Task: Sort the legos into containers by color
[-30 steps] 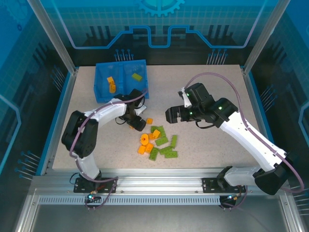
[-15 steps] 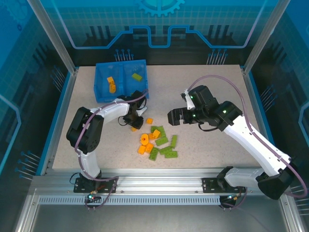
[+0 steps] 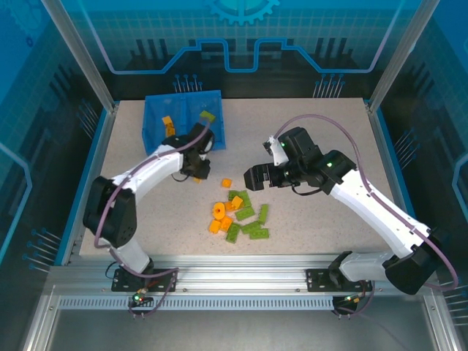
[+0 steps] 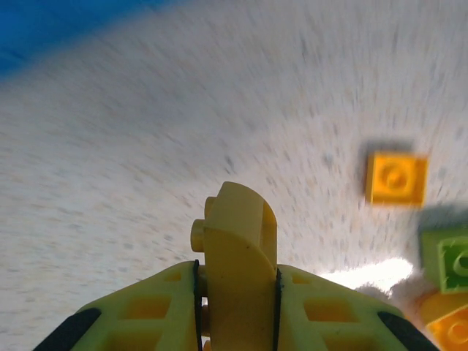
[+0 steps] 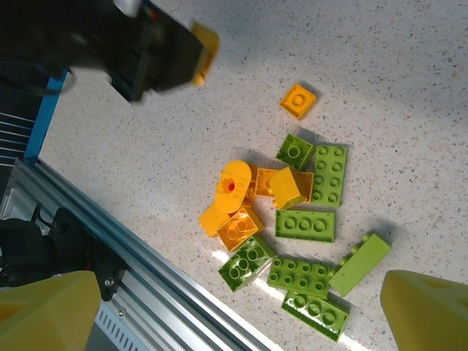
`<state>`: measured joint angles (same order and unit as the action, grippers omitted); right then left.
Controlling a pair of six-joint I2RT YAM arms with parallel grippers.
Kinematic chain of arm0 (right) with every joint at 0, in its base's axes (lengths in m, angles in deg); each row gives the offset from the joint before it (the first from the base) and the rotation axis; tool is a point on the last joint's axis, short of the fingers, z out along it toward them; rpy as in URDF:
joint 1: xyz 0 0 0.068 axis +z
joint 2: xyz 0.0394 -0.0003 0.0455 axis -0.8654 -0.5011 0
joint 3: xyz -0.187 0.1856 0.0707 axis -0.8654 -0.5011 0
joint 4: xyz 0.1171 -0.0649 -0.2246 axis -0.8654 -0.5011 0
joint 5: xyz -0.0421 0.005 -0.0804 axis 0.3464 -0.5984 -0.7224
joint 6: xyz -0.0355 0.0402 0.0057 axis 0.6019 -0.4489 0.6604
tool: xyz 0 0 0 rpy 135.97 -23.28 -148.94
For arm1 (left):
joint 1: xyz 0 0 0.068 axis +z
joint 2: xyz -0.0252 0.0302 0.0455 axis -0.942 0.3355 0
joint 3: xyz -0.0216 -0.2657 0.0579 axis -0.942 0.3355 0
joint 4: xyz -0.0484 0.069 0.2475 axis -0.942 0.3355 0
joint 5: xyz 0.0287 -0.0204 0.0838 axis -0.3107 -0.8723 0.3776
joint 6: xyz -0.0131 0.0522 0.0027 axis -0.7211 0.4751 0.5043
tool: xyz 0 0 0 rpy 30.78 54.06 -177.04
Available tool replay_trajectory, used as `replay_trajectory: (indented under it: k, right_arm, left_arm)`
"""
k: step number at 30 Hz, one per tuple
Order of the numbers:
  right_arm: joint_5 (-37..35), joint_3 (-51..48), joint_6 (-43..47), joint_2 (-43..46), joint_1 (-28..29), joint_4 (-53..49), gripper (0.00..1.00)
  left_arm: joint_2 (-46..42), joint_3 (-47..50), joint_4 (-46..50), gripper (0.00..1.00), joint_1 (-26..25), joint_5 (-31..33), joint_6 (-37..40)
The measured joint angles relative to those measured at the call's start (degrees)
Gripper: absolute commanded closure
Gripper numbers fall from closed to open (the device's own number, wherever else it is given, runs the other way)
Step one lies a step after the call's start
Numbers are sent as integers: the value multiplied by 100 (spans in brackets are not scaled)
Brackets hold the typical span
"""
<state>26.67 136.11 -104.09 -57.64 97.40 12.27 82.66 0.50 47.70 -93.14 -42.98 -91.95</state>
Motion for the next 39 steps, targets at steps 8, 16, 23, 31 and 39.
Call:
replay_trajectory:
  k: [8,16,23,31,39]
  right_arm:
    - [-146,0,-70,94,2,-7,0]
    - [-306,0,-155,472,2,-70,0]
    - [-476,-4,-286,885,2,-240,0]
    - [-603,-15,-365,984,2,-256,0]
    - [-868,-9,-372,267,26,-236,0]
  left_arm:
    - [72,-1486,-286,77,1425,605,-254]
    - [2391,-3464,-278,75,2269,708,-557]
    - [3775,-4522,101,62,2312,767,-745]
    - [3574,-4518,175,58,2312,695,-774]
    - [588,-2098,-490,58,2238,-494,-1346]
